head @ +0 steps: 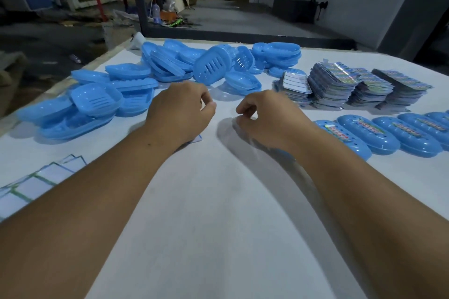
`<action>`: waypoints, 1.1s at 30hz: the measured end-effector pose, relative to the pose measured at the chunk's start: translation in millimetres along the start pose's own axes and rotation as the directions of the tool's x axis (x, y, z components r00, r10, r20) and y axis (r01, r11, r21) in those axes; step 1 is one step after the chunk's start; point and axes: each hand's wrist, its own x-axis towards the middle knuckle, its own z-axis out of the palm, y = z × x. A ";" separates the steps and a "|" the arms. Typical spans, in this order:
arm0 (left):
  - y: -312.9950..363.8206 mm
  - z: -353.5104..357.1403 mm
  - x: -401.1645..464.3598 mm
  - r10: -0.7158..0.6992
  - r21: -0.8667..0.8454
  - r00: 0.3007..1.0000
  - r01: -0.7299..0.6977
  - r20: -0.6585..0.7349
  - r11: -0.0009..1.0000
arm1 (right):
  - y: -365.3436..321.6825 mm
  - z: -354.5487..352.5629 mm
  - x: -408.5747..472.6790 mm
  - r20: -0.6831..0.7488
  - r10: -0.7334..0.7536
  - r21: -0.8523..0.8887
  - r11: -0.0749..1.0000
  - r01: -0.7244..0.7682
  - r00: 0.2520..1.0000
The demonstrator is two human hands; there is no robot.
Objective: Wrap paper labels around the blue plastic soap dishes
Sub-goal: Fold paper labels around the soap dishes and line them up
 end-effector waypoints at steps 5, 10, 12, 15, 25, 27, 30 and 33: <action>9.0 10.0 10.4 0.111 -0.011 0.994 -0.111 -0.022 0.994 | 0.6 -1.2 -0.9 0.002 -0.006 0.016 1.000 0.006 1.000; 24.6 18.8 36.9 0.237 0.149 0.971 -0.236 0.015 0.960 | 3.0 -3.2 -0.9 -0.045 -0.015 0.064 0.998 0.018 0.999; 32.0 22.2 47.4 0.229 0.209 0.972 -0.237 0.058 0.949 | 5.1 -3.9 -0.6 -0.064 -0.013 0.089 0.996 0.019 0.998; 41.0 27.4 56.6 0.216 0.231 0.973 -0.229 0.080 0.946 | 9.1 -5.0 -0.2 -0.092 -0.010 0.119 0.993 0.021 0.996; 48.2 31.5 52.5 0.238 0.079 0.970 -0.233 -0.052 0.969 | 16.3 -4.7 2.0 -0.146 0.002 0.189 0.982 0.026 0.989; 48.9 26.5 45.6 0.232 -0.013 0.970 -0.234 -0.075 0.972 | 16.7 -6.2 1.8 -0.173 0.011 0.209 0.978 0.026 0.985; 48.2 16.6 34.5 0.137 -0.247 0.986 -0.158 -0.098 0.956 | 16.3 -9.0 2.2 -0.240 0.026 0.240 0.970 0.034 0.970; 44.1 7.5 26.4 -0.071 -0.506 0.997 0.044 -0.033 0.861 | 14.5 -11.2 1.2 -0.293 0.017 0.246 0.968 0.058 0.956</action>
